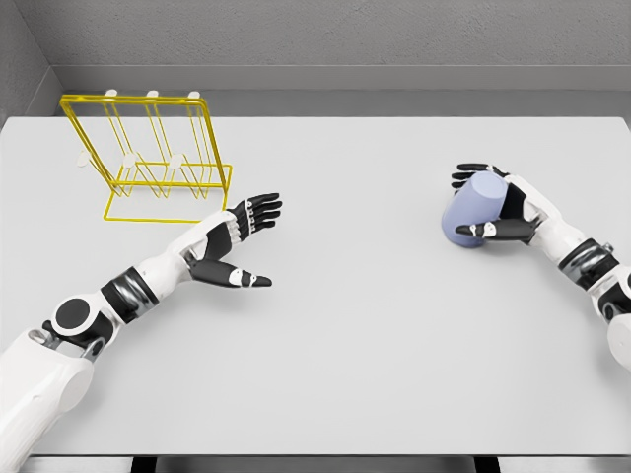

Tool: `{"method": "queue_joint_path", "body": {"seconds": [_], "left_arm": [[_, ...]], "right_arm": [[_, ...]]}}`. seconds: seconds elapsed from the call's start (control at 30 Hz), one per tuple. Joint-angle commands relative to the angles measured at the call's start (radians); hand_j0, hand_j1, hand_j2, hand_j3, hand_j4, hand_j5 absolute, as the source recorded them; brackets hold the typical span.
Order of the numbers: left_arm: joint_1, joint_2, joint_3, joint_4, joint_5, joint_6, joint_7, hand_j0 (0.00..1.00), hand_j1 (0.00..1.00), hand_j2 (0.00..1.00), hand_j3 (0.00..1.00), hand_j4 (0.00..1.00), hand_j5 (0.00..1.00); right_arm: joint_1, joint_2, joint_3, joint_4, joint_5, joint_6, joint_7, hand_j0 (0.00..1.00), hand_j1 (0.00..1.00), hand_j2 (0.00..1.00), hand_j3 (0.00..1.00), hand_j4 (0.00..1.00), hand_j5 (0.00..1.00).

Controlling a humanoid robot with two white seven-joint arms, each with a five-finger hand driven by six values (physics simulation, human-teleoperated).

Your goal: Place the cup on the cup holder with both arms

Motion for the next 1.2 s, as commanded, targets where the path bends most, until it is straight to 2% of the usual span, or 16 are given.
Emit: {"method": "queue_joint_path", "body": {"seconds": [0.0, 0.4, 0.6, 0.8, 0.97, 1.17], "left_arm": [[0.0, 0.0, 0.0, 0.003, 0.006, 0.0, 0.0, 1.0, 1.0, 1.0, 1.0, 1.0, 1.0], [-0.005, 0.0, 0.0, 0.016, 0.006, 0.0, 0.0, 1.0, 1.0, 1.0, 1.0, 1.0, 1.0], [-0.005, 0.002, 0.002, 0.014, 0.006, 0.0, 0.0, 1.0, 1.0, 1.0, 1.0, 1.0, 1.0], [-0.005, 0.003, 0.005, 0.014, 0.009, 0.0, 0.0, 1.0, 1.0, 1.0, 1.0, 1.0, 1.0], [-0.005, 0.005, 0.005, 0.014, 0.012, -0.002, 0.0, 1.0, 1.0, 1.0, 1.0, 1.0, 1.0], [-0.006, 0.008, 0.006, 0.016, 0.012, -0.002, 0.0, 1.0, 1.0, 1.0, 1.0, 1.0, 1.0]], "right_arm": [[0.0, -0.001, -0.004, -0.002, -0.004, -0.001, 0.0, 0.72, 0.72, 0.72, 0.72, 0.72, 0.72], [-0.018, -0.007, -0.004, -0.015, -0.001, -0.03, 0.0, 0.7, 0.7, 0.7, 0.7, 0.7, 0.7], [-0.023, -0.008, -0.002, -0.057, 0.0, -0.03, 0.0, 0.69, 0.69, 0.69, 0.69, 0.69, 0.69], [-0.026, -0.007, 0.002, -0.115, 0.0, -0.03, 0.0, 0.69, 0.69, 0.69, 0.69, 0.69, 0.69], [-0.023, -0.005, 0.01, -0.207, 0.0, -0.03, 0.0, 0.69, 0.69, 0.69, 0.69, 0.69, 0.69], [-0.021, 0.004, 0.054, -0.278, 0.0, -0.03, 0.0, 0.68, 0.68, 0.68, 0.68, 0.68, 0.68]]}}
